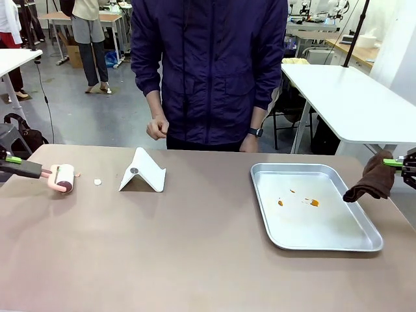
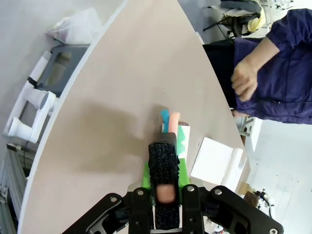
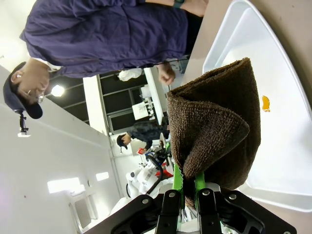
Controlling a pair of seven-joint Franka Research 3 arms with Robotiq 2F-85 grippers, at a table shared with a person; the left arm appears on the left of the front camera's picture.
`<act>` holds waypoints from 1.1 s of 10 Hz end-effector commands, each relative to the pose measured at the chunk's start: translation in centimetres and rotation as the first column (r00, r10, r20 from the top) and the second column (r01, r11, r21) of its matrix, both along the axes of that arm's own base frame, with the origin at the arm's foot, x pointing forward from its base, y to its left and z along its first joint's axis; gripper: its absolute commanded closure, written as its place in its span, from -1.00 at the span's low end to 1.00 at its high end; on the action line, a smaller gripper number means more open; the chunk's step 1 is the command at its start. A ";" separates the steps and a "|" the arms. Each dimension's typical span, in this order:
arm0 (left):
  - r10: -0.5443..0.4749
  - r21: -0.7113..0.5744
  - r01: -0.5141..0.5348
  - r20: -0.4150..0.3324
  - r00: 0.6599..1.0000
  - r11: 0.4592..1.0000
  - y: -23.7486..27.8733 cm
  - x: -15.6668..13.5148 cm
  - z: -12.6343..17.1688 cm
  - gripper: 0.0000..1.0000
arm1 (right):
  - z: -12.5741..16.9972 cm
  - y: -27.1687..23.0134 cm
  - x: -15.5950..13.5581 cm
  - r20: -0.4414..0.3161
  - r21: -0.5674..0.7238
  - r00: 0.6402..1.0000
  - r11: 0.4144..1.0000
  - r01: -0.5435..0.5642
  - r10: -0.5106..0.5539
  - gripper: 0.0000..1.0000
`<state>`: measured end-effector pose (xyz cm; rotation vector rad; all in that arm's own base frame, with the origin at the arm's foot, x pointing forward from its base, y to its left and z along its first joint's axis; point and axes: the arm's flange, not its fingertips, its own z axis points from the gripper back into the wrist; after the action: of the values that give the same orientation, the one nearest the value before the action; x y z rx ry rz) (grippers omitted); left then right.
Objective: Clean the surface of the table.
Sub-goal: If a person points to the right, clean the right side of the table with your right hand, and if they point to the left, clean the left side with your left hand.
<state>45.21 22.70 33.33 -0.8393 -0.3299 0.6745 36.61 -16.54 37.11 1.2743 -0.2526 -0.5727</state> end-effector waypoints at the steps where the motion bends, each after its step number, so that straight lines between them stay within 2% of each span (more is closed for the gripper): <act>1: 0.018 0.079 -0.010 -0.094 0.995 0.997 -1.4 1.7 -2.5 0.55 | 0.6 0.0 -0.1 -0.021 0.007 1.000 1.000 -0.006 0.006 1.00; 4: -0.044 0.101 0.054 -0.096 0.994 0.993 -4.1 2.1 -2.9 0.55 | 0.6 0.0 -0.1 -0.021 0.007 1.000 1.000 -0.006 0.006 1.00; 9: -0.188 0.153 0.200 -0.093 0.978 0.968 -8.0 0.6 -4.7 0.55 | 0.6 0.0 -0.1 -0.021 0.007 1.000 1.000 -0.006 0.006 1.00; 11: -0.215 0.164 0.228 -0.096 0.972 0.960 -9.3 0.6 -5.0 0.55 | 0.6 0.0 -0.1 -0.021 0.007 1.000 1.000 -0.006 0.006 1.00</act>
<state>48.06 15.13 33.57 -0.8023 -0.3004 0.5155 36.61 -16.54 37.10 1.2743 -0.2524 -0.5727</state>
